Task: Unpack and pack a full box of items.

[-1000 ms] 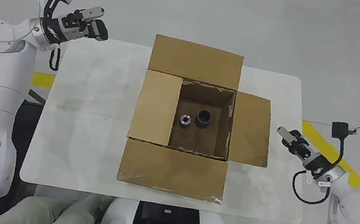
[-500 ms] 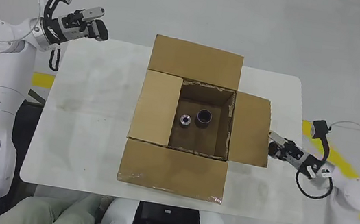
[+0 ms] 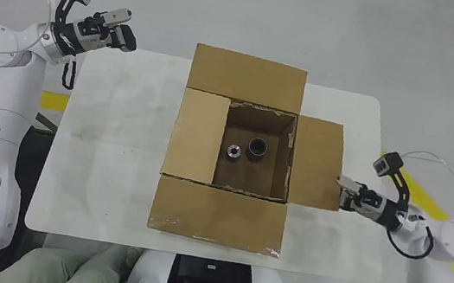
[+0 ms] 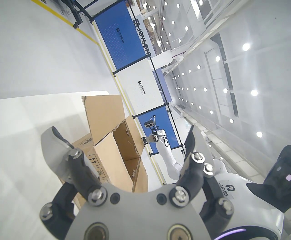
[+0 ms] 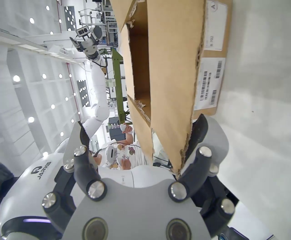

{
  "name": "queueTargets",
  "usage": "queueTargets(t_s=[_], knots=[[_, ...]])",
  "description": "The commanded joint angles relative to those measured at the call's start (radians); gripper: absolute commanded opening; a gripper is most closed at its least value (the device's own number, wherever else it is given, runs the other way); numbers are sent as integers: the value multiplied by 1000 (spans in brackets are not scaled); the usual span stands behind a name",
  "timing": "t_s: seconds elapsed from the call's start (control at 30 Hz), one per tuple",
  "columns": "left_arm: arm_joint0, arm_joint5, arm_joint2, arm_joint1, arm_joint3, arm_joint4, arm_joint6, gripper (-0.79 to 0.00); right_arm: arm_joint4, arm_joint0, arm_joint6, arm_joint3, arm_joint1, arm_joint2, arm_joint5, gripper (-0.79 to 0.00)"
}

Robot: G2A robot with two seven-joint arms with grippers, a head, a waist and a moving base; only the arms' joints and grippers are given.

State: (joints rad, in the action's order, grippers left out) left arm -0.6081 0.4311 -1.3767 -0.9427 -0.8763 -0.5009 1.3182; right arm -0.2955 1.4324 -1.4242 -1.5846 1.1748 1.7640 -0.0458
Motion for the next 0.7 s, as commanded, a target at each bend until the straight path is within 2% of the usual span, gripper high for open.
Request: queueTargets(t_s=[0.0,0.3,0.67], knots=[[0,0,0,0,0,0,0,0,-45,-5,-24,-3,-3,3,12,0],[0,0,0,0,0,0,0,0,-161,-11,-25,-77,-10,-37,29,0],[0,0,0,0,0,0,0,0,-146,-44,42,-200,-13,-180,44,0]])
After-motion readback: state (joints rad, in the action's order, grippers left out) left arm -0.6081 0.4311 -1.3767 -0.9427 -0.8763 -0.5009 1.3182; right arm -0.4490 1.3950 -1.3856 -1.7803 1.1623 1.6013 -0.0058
